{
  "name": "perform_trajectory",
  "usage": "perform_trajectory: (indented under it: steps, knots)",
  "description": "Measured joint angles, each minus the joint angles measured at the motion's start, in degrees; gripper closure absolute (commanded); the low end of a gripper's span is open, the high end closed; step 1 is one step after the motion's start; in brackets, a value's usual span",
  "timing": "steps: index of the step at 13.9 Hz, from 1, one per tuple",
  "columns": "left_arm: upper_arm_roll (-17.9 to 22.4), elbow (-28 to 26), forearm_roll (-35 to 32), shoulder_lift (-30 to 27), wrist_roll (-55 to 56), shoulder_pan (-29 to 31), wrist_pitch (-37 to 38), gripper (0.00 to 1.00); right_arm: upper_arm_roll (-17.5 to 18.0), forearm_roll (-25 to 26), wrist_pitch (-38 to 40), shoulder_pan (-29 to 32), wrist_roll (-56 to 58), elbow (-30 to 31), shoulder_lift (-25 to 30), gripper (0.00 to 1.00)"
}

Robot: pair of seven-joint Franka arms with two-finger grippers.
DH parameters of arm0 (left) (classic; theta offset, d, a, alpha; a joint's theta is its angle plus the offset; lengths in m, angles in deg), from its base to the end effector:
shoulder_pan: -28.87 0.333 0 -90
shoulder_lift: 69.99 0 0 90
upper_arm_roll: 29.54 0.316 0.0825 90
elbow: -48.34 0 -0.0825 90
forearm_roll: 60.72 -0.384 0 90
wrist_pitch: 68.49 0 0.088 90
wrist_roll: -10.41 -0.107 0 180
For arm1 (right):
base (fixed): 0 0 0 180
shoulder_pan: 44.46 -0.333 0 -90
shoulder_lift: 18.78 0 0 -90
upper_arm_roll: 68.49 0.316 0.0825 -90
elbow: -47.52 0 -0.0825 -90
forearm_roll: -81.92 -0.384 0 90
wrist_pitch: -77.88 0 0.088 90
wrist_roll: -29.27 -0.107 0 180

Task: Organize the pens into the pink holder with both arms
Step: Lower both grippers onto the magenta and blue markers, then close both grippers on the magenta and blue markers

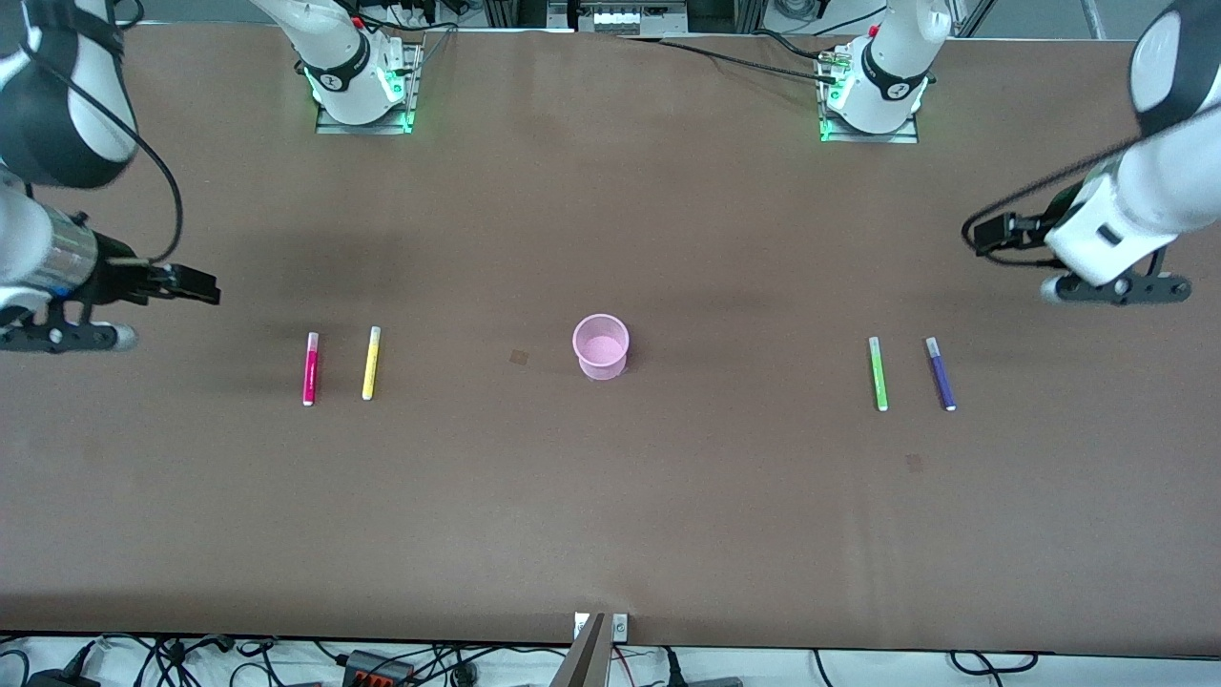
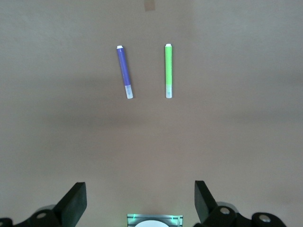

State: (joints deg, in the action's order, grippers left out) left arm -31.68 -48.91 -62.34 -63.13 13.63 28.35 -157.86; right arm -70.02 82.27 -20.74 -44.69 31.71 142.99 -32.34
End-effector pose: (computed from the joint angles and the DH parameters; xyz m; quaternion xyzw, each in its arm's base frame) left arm 0.5696 -0.0225 0.4975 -0.9917 -0.0030 0.1274 0.0184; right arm 0.6113 -0.0132 0.4525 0.9958 0.0107 -0.0908 0.0032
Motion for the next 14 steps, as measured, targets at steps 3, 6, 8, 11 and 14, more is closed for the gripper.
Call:
perform_trajectory:
  steps: [3,6,8,11,14]
  knots:
    - [0.1,-0.3,0.0,6.9,-0.3,1.4,-5.4,0.01,0.0,0.0,-4.9,-0.6,0.0,0.2,-5.9,0.00]
    - [0.1,-1.2,0.0,13.0,-2.2,3.2,-12.4,0.04,0.0,0.1,-9.9,-0.6,0.0,0.2,-11.0,0.00]
    - [0.2,-1.7,0.0,16.5,-3.2,4.1,-17.3,0.04,0.0,0.1,-12.8,-0.6,0.1,0.1,-13.7,0.00]
    - [0.2,-2.0,0.0,22.7,-5.2,6.3,-24.9,0.04,0.0,0.1,-17.7,-0.9,0.1,0.1,-17.2,0.00]
    - [0.2,-1.9,0.0,26.6,-7.4,8.3,-29.0,0.08,0.0,0.1,-20.0,-1.1,0.1,-0.1,-20.1,0.00]
